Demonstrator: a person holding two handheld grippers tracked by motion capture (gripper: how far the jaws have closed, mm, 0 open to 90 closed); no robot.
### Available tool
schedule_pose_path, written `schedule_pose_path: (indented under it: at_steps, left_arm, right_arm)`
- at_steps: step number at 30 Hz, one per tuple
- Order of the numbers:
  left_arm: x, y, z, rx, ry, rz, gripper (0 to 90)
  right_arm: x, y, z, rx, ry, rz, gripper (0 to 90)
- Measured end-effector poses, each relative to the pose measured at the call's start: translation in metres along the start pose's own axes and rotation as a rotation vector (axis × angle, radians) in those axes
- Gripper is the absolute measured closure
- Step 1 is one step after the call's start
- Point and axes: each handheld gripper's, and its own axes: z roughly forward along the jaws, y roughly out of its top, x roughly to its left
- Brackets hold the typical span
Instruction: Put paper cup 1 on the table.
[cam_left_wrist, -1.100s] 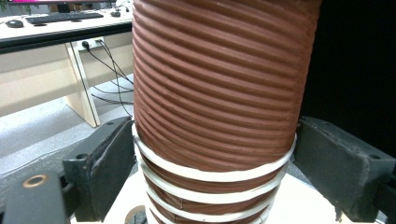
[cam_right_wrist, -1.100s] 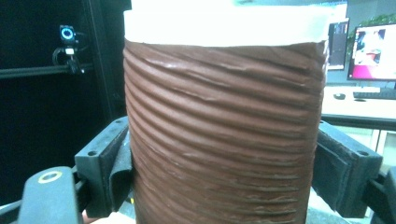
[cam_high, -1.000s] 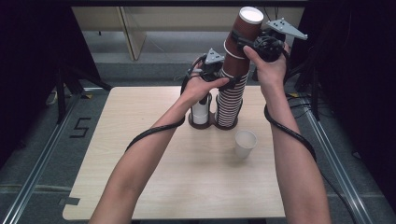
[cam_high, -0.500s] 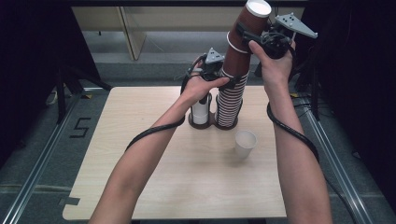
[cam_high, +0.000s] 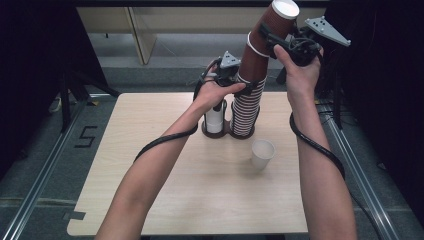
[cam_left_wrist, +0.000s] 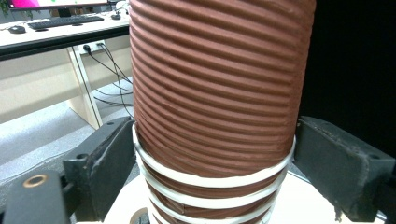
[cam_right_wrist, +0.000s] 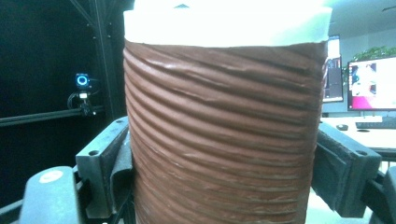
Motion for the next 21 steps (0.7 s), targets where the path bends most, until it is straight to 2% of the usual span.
schedule_pose_path:
  at_steps: [2,4,8,10,11,15,17,21]
  left_arm:
    - [0.000,0.000,0.000,-0.003,-0.002,-0.004,12.2]
    - [0.000,0.000,0.000,-0.003,-0.003,-0.005,12.2]
    - [0.000,0.000,0.000,0.001,-0.001,0.002,12.3]
    - [0.000,0.001,0.000,0.001,-0.001,0.003,12.4]
    - [0.000,0.001,0.000,0.000,-0.002,0.002,12.4]
    - [0.000,0.001,0.000,0.003,-0.004,0.011,12.5]
    - [0.001,0.001,-0.001,0.000,-0.010,0.003,13.0]
    - [0.001,0.000,-0.006,0.004,-0.004,0.014,13.3]
  right_arm:
    - [-0.001,0.001,-0.003,-0.008,0.000,-0.007,18.4]
    - [0.000,0.002,-0.006,-0.016,0.004,0.006,18.4]
    - [-0.002,0.003,-0.011,-0.008,-0.001,-0.010,18.4]
    - [-0.002,0.002,-0.013,-0.013,0.001,-0.001,18.4]
    - [-0.003,0.003,-0.015,-0.015,-0.001,-0.015,18.4]
    - [-0.003,0.004,-0.023,-0.022,0.000,-0.001,18.4]
    - [-0.004,0.005,-0.027,-0.025,0.006,0.004,18.4]
    - [-0.005,0.006,-0.035,-0.023,-0.004,-0.006,18.4]
